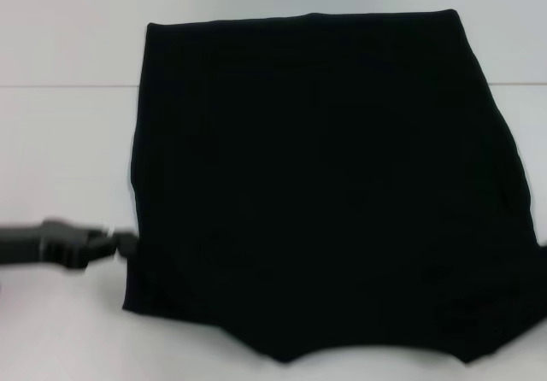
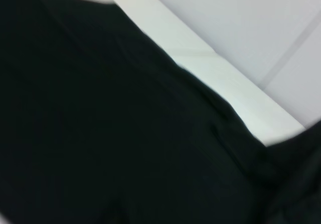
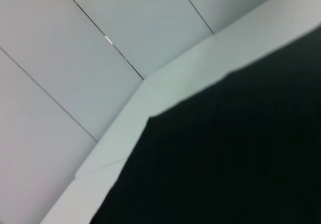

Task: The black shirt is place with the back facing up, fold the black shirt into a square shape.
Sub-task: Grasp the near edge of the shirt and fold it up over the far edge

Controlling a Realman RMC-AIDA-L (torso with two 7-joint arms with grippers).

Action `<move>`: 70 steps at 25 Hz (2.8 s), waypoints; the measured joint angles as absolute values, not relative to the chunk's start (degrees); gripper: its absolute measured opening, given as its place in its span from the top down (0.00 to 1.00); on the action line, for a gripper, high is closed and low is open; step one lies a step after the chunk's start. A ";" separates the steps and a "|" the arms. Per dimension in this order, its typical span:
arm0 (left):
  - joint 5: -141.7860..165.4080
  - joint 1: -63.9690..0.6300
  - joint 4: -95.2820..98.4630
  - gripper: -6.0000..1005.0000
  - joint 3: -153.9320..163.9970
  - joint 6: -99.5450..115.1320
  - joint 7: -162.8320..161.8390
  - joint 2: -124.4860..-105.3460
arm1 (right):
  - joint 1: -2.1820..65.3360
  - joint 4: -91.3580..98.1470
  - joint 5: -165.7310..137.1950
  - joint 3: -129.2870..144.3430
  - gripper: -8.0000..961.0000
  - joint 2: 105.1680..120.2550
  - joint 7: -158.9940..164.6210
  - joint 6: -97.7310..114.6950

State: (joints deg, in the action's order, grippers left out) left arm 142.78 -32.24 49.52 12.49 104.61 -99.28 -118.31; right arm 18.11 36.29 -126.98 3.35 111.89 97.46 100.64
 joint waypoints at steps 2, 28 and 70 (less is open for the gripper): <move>142.21 -35.38 46.62 0.96 12.55 100.06 -100.21 -117.28 | 21.56 36.20 -126.95 3.26 0.96 112.49 98.26 97.47; 138.91 -54.56 28.43 0.97 26.04 32.59 -99.84 -118.11 | 51.99 19.25 -126.81 14.63 0.95 113.46 99.28 36.98; 117.98 -54.03 18.38 0.82 30.24 26.99 -82.03 -121.57 | 52.76 17.83 -122.10 16.70 0.72 117.27 95.28 25.33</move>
